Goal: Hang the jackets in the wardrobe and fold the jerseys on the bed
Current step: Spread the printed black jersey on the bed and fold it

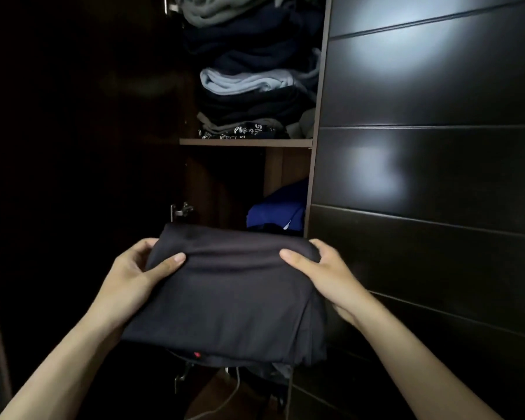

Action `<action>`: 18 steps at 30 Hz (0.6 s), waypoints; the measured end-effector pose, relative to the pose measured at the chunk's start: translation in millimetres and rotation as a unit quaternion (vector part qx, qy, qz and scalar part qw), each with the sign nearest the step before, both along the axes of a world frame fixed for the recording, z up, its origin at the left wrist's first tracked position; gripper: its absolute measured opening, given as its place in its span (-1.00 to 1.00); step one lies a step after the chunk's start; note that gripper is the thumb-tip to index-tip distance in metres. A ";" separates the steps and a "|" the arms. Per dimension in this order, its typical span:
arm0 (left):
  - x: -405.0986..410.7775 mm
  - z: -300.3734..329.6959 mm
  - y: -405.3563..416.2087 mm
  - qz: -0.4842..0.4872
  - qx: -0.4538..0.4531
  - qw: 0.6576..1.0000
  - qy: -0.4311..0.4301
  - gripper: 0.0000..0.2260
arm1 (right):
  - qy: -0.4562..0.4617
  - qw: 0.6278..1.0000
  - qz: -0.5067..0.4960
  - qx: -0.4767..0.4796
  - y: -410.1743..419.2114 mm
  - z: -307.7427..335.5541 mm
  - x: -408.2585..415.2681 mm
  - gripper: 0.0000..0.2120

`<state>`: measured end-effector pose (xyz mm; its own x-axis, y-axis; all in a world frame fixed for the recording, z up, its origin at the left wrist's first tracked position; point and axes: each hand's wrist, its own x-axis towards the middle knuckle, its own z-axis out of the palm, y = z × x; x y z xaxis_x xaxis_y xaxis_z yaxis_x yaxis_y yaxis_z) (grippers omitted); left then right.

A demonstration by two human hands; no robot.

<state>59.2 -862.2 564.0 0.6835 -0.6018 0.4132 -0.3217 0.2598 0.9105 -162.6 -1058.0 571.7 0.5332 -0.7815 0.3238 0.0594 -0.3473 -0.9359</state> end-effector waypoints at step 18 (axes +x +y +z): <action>210.4 36.2 -304.1 -0.083 0.112 0.988 0.072 -0.94 | 0.231 0.918 -0.306 -0.104 -219.7 64.0 215.5 -0.52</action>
<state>269.6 -1166.3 600.2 0.6101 -0.7755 0.1623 -0.1536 0.0852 0.9844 52.9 -1277.6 635.7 0.1335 -0.9271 0.3503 -0.5920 -0.3581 -0.7220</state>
